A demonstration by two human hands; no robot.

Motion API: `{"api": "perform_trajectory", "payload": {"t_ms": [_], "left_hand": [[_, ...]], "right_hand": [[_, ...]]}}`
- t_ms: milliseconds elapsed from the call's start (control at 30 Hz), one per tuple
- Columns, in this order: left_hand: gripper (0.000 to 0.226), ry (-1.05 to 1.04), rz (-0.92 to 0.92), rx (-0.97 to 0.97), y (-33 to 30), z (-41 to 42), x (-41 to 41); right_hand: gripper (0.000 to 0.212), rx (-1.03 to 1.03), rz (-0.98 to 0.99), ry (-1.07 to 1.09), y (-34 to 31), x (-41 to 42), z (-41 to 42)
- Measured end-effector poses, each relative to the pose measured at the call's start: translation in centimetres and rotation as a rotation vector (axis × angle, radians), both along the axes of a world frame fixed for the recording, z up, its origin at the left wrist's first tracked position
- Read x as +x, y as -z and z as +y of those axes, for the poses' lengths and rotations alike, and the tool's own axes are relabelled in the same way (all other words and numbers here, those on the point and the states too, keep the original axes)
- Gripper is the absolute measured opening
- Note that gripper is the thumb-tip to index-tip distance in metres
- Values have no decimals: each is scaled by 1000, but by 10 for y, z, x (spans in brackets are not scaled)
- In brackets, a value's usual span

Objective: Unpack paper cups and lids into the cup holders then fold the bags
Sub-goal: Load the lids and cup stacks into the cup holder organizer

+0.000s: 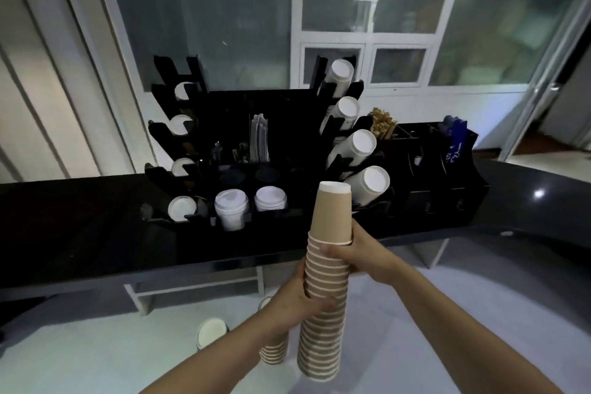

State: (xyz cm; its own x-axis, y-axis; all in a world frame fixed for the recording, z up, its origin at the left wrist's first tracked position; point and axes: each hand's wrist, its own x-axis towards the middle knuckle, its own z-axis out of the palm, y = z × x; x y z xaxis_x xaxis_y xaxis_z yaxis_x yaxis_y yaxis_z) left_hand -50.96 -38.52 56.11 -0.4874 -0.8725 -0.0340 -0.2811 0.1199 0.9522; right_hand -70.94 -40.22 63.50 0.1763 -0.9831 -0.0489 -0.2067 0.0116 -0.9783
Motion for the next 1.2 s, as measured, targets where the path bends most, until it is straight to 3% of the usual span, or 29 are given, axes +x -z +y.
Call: {"api": "perform_trajectory", "payload": {"t_ms": [100, 233, 500, 667, 800, 1000, 1200], "left_hand": [[97, -8, 22, 16, 3, 0, 9], [92, -68, 87, 51, -3, -2, 10], [83, -71, 159, 131, -30, -2, 7], [80, -96, 126, 148, -34, 0, 4], [93, -154, 87, 147, -37, 2, -1], [72, -173, 35, 129, -41, 10, -11], [63, -123, 116, 137, -44, 13, -12]], "right_hand": [[64, -2, -68, 25, -15, 9, 3], [59, 45, -130, 62, -27, 15, 5], [78, 101, -323, -38, 4, 19, 20], [75, 101, -332, -113, 9, 13, 22], [67, 75, -368, -44, 12, 12, 20], [48, 42, -372, -30, 11, 12, 23], [58, 11, -350, -33, 5, 9, 24]]}}
